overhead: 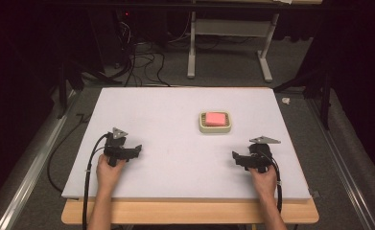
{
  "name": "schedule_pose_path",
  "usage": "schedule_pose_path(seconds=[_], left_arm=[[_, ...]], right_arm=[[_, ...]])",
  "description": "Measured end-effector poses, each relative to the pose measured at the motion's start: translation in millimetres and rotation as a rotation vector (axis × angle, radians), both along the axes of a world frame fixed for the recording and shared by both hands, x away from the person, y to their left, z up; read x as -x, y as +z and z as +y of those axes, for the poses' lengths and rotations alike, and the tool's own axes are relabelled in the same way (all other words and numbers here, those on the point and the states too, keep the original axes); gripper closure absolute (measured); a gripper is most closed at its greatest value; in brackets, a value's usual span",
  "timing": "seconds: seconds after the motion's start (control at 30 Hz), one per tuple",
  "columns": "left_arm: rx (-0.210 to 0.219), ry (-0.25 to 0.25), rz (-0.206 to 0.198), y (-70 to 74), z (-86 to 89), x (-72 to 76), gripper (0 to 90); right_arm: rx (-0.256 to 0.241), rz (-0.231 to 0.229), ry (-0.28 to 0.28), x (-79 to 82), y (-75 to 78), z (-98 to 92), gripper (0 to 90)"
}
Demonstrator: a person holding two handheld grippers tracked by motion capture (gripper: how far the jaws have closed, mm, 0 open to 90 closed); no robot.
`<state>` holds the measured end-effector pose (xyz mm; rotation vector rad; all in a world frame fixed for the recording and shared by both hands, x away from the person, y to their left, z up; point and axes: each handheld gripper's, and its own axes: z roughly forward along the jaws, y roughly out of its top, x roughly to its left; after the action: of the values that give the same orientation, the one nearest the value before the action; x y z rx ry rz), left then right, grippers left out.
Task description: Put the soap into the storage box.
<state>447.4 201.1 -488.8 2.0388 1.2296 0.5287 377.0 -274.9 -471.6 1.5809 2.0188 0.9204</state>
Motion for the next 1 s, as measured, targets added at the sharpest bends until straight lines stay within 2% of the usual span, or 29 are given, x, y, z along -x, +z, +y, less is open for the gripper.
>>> schedule_pose_path(seconds=[0.47, 0.77, 1.0], left_arm=[[0.0, 0.0, 0.0, 0.0, 0.0, 0.0, 16.7], [-0.001, 0.0, 0.0, 0.0, 0.0, 0.0, 16.7], [-0.001, 0.0, 0.0, 0.0, -0.1, 0.2, 16.7]], right_arm=[[0.026, 0.007, 0.0, 1.4, -5.1, 3.9, 17.5], [0.095, 0.009, 0.009, 1.3, -9.6, 10.0, 15.8], [0.091, -0.001, 0.017, 1.8, -11.3, 9.8, 14.3]])
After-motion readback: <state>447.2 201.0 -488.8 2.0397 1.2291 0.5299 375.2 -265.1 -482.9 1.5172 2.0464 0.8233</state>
